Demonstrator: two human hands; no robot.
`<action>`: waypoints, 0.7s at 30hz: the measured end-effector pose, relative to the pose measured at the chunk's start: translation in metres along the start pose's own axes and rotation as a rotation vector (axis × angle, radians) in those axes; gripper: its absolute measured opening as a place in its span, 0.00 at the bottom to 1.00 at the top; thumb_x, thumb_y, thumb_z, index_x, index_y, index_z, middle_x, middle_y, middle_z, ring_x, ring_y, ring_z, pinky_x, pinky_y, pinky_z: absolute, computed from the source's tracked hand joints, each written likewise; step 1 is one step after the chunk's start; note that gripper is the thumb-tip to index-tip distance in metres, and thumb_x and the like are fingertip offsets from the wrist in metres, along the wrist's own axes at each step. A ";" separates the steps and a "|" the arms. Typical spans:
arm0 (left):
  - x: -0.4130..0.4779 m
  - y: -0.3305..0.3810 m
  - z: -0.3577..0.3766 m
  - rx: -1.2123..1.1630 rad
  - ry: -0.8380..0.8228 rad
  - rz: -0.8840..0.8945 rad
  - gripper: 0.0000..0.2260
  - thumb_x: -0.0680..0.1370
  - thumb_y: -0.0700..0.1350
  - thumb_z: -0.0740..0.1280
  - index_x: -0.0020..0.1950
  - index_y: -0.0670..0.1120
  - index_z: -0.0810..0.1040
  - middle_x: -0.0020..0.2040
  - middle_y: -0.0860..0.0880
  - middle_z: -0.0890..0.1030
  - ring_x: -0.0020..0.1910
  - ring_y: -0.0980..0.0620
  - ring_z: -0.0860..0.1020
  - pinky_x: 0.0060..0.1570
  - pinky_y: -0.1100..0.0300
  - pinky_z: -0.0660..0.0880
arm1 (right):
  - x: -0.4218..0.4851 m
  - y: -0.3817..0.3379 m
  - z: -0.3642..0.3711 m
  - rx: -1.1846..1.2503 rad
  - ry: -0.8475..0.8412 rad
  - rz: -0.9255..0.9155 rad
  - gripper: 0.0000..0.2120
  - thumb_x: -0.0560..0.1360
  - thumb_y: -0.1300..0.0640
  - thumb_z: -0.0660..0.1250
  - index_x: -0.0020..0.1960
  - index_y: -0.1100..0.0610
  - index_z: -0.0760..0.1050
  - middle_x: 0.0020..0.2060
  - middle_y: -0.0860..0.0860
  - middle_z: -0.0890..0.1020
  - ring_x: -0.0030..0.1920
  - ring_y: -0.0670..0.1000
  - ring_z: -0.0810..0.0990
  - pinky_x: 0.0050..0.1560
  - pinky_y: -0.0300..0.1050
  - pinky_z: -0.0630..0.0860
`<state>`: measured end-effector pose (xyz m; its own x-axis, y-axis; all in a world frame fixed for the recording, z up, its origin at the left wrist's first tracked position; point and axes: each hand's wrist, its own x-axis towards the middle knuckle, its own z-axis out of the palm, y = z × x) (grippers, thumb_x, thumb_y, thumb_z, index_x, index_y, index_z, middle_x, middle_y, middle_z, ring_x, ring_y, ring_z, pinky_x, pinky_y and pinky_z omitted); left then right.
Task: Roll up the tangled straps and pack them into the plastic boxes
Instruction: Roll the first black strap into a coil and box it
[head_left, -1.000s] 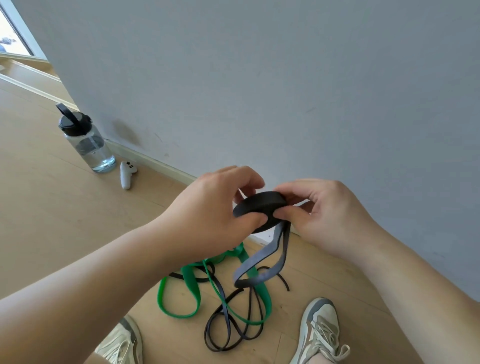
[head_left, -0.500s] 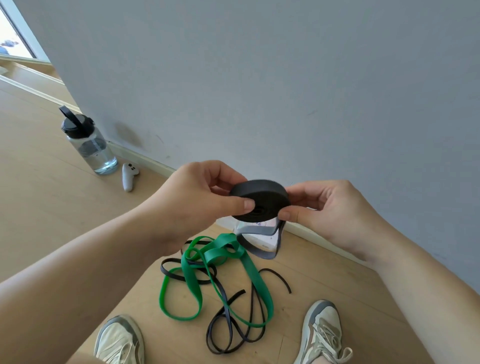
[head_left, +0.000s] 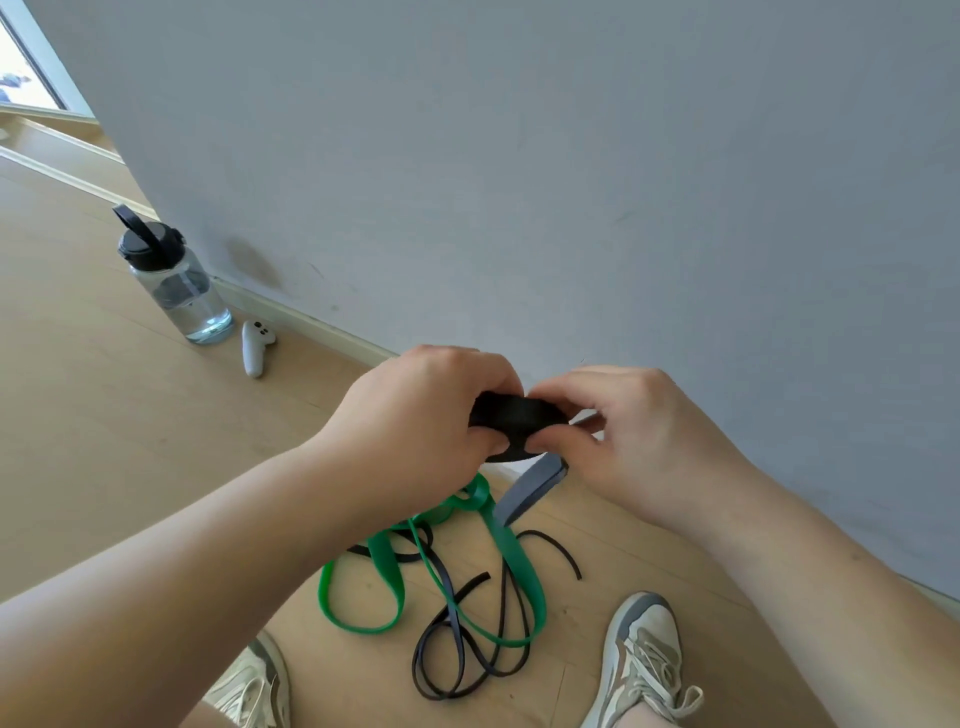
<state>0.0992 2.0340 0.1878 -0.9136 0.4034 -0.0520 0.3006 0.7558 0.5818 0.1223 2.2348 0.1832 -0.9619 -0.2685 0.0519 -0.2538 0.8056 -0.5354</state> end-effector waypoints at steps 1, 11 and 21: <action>0.001 -0.002 -0.002 -0.032 0.007 -0.032 0.12 0.73 0.48 0.74 0.53 0.62 0.81 0.43 0.61 0.82 0.45 0.59 0.79 0.46 0.53 0.79 | 0.000 0.000 -0.003 0.113 0.018 0.079 0.10 0.73 0.59 0.77 0.52 0.46 0.86 0.42 0.41 0.86 0.44 0.42 0.83 0.45 0.36 0.79; 0.004 -0.009 -0.008 -0.504 0.051 -0.167 0.10 0.73 0.41 0.78 0.49 0.54 0.83 0.42 0.59 0.87 0.41 0.62 0.84 0.44 0.68 0.79 | 0.003 0.006 -0.009 0.311 -0.019 0.204 0.11 0.76 0.61 0.74 0.51 0.46 0.85 0.41 0.41 0.88 0.45 0.41 0.85 0.49 0.33 0.80; -0.001 -0.004 0.004 -0.105 0.056 -0.013 0.09 0.75 0.48 0.74 0.53 0.58 0.82 0.43 0.59 0.82 0.44 0.60 0.78 0.45 0.63 0.76 | 0.002 -0.001 -0.001 0.057 0.038 0.066 0.11 0.76 0.61 0.72 0.50 0.45 0.85 0.37 0.45 0.85 0.40 0.46 0.83 0.43 0.44 0.81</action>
<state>0.0998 2.0323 0.1825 -0.9320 0.3620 -0.0166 0.2607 0.7016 0.6632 0.1208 2.2338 0.1849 -0.9798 -0.1944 0.0461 -0.1841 0.7890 -0.5861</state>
